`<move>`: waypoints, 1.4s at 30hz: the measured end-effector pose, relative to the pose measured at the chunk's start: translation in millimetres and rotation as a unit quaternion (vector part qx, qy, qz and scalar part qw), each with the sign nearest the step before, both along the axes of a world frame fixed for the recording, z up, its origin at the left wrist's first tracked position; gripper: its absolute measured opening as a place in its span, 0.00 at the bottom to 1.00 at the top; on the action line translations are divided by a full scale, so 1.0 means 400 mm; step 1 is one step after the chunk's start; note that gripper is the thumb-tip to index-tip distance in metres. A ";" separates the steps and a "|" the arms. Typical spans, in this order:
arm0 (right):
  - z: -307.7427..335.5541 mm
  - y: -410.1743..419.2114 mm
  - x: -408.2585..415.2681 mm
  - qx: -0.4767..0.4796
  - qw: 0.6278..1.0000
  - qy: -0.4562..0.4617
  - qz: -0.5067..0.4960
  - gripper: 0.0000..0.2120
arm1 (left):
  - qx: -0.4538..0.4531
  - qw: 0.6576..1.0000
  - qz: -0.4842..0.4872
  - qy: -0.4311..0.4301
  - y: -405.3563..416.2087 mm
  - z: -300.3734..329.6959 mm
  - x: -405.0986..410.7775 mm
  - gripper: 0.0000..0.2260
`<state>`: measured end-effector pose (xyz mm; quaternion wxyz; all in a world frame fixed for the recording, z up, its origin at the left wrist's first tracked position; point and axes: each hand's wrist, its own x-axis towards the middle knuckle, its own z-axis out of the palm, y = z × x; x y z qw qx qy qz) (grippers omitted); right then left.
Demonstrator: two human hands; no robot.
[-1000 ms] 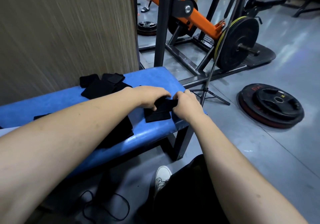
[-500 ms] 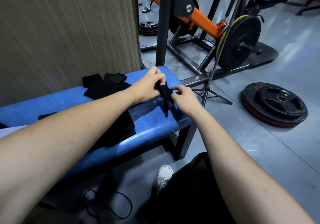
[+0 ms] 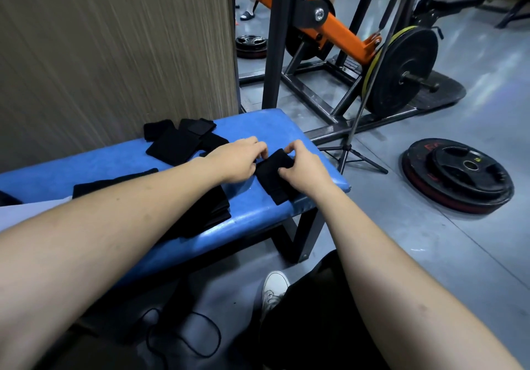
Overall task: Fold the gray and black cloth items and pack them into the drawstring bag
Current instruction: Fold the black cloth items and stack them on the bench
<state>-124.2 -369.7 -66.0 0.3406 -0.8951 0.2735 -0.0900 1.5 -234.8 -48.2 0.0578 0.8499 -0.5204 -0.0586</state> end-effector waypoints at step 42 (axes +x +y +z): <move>0.040 0.302 0.110 -0.077 0.983 0.017 0.166 0.21 | 0.003 0.981 0.145 0.130 0.348 0.059 0.075 0.21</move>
